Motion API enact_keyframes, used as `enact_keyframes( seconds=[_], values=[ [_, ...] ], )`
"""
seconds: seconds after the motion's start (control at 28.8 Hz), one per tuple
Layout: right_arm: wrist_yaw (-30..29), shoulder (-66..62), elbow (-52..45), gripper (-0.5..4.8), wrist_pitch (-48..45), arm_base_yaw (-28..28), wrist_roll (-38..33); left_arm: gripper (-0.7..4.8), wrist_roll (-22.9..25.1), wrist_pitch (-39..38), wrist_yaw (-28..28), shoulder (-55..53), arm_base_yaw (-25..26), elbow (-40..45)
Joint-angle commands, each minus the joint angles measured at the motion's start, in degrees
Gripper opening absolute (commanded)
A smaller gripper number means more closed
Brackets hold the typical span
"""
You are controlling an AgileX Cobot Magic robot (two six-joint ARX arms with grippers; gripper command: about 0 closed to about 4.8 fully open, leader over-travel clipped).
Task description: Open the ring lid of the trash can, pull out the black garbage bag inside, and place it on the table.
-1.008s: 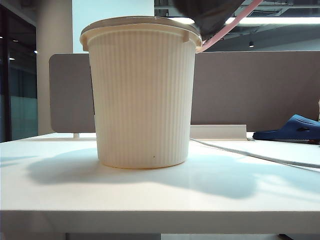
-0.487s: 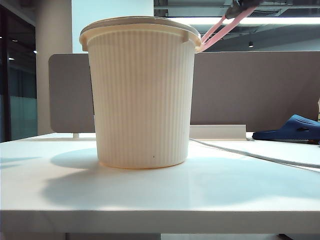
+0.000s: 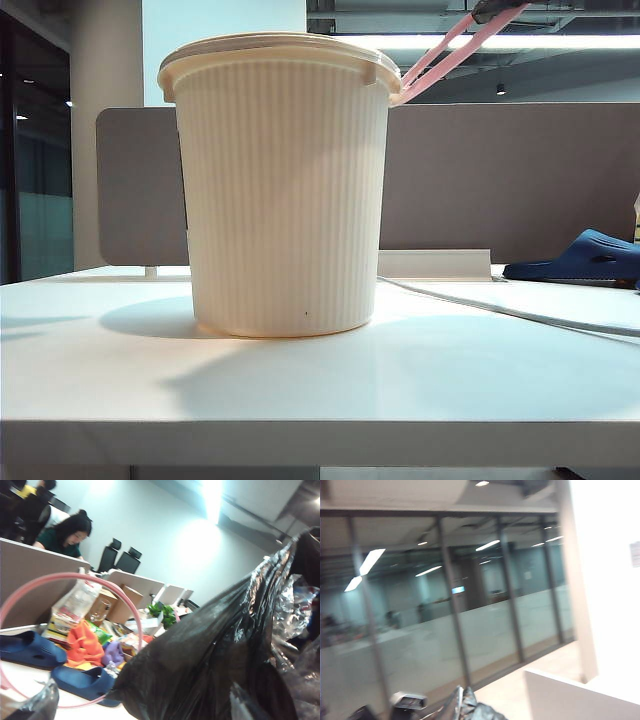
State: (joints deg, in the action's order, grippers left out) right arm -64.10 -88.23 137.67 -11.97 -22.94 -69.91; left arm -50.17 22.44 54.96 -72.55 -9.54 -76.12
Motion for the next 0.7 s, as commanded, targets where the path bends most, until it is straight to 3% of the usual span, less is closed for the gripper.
enact_keyframes(
  seconds=[0.03, 0.28, 0.7],
  values=[
    [0.96, 1.55, 0.26, -0.02, 2.40, -1.66, 2.19, 4.43, 0.24, 0.72, 0.39, 0.37, -0.55, -0.24],
    [1.14, 3.41, 0.24, -0.01, 11.06, -4.70, 7.89, 4.43, 0.22, 0.66, 0.83, 0.44, -1.95, -0.24],
    [1.60, 6.23, 0.24, -0.01, 27.58, -4.94, 21.57, 4.43, 0.26, -0.66, 1.84, 1.20, -3.02, -0.24]
  ],
)
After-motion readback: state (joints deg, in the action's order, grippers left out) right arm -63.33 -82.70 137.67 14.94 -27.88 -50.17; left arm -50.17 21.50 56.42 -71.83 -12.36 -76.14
